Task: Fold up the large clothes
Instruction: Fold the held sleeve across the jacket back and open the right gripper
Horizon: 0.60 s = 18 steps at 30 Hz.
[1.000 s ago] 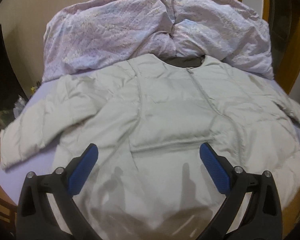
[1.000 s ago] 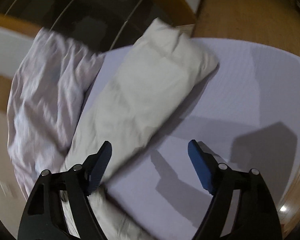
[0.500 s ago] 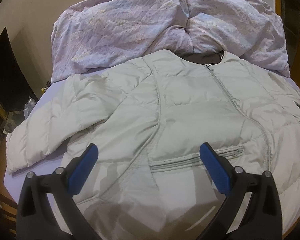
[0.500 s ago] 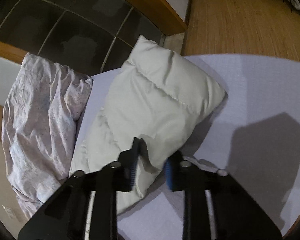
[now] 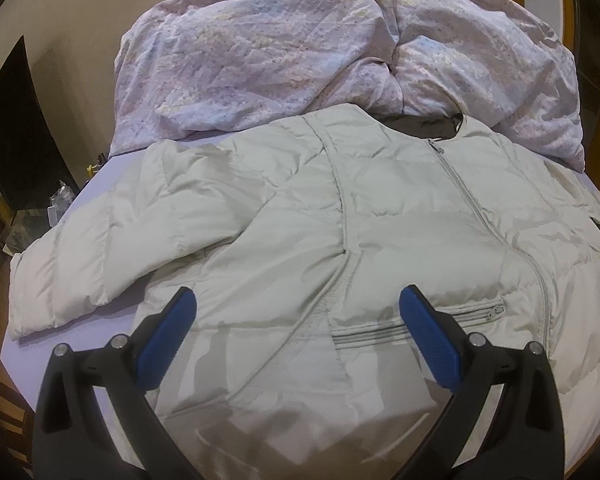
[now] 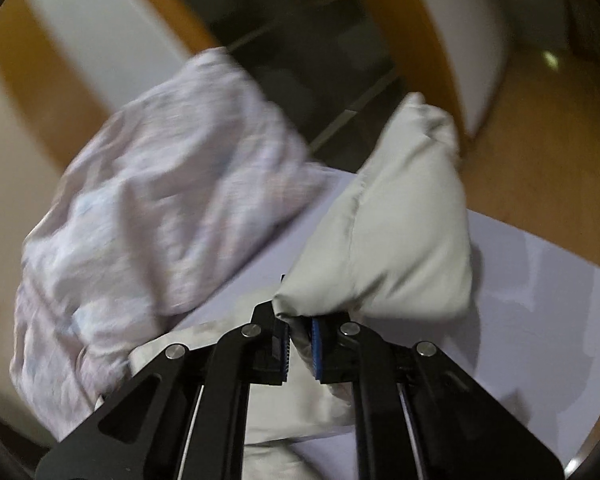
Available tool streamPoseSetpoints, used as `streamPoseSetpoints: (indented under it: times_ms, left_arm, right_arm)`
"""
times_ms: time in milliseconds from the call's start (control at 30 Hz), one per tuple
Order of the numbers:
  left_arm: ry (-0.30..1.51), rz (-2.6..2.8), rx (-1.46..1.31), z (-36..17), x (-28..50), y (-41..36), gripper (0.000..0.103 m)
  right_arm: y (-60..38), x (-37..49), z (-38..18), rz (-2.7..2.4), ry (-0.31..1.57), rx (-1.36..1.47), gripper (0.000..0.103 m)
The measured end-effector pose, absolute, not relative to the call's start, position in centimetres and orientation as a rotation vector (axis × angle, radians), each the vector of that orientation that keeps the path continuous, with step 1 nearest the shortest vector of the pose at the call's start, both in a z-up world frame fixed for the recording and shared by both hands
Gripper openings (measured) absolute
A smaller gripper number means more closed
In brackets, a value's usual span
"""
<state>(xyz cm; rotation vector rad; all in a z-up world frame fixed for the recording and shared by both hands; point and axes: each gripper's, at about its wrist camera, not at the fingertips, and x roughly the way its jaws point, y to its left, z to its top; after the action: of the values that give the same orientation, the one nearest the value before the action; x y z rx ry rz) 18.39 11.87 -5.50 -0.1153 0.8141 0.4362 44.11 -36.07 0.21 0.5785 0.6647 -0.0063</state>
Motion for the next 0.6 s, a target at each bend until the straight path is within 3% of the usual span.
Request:
streamPoseSetpoints:
  times_ms: [400,600]
  left_arm:
    - [0.757,0.465,-0.164,-4.5,16.4,13.9,0.101]
    - [0.737,0.521,-0.188,-4.1,14.9,15.8,0.101]
  right_arm:
    - [-15.6,42.5,8.1,0.480,0.639,0.328,0.009]
    - [-6.2,40.3,6.8,0.619,0.745,0.197,0.009]
